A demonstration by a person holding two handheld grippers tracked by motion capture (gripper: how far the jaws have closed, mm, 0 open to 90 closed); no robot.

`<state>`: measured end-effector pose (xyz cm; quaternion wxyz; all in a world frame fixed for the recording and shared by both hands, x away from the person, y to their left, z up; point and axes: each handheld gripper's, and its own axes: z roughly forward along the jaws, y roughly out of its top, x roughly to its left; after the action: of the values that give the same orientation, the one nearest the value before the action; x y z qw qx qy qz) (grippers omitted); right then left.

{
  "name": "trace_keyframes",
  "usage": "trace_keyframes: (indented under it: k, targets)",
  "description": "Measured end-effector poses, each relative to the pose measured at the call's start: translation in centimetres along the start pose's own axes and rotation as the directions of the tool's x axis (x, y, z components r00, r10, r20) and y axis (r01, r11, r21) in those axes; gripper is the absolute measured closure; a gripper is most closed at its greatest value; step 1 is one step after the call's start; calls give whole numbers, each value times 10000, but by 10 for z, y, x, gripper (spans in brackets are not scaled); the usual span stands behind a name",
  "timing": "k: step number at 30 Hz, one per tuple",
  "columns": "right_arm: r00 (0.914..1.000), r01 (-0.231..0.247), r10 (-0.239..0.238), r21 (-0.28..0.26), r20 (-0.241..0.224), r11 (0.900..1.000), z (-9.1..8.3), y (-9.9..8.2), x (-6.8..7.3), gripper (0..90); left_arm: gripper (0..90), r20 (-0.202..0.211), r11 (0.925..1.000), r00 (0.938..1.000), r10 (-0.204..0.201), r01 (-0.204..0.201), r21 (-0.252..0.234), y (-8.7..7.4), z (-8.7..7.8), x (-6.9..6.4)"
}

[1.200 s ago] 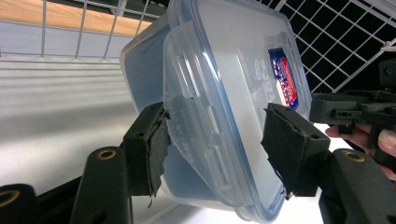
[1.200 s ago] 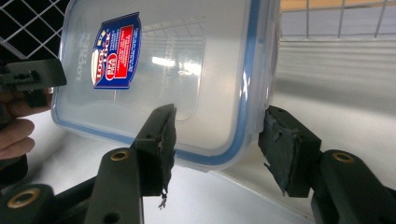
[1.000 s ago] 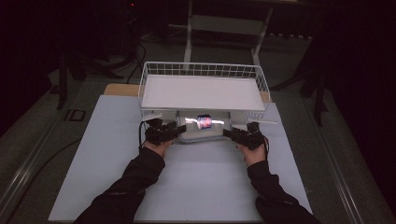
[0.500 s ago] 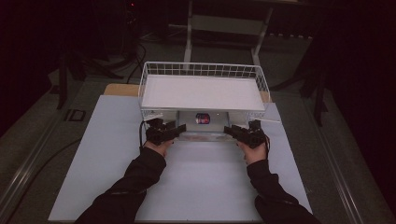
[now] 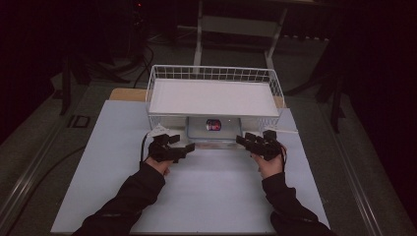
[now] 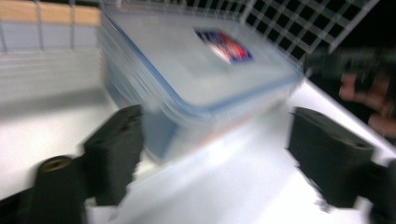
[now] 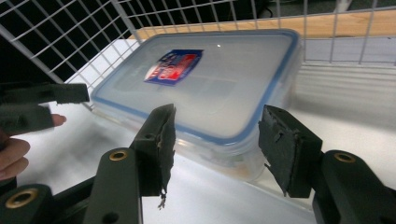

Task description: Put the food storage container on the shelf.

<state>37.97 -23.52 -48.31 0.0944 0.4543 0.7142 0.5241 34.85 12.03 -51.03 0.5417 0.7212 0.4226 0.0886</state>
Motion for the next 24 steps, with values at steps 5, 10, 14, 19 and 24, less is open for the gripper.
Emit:
trace_keyframes:
  k: [5,10,14,19,24]
  targets:
    - [9995,139,-136,107,-281,9998,-1,-2,9,487,33,688,9992,9972,288,-307,268,-7,-11,-14]
    - [9986,283,-273,214,-464,9994,2,-4,19,527,8,706,9986,9963,494,-504,125,-9,-31,-24]
    - [9964,530,-495,496,-695,9974,8,-7,28,626,8,567,9991,9976,389,-397,135,-16,-43,-25]
    - [9912,1010,-917,983,-953,9900,20,-13,36,888,0,592,9991,9978,299,-315,271,-25,-49,-22]
    - [9884,1225,-1088,1334,-1056,9835,37,-18,42,898,0,504,9989,9977,453,-460,133,-26,-52,-22]
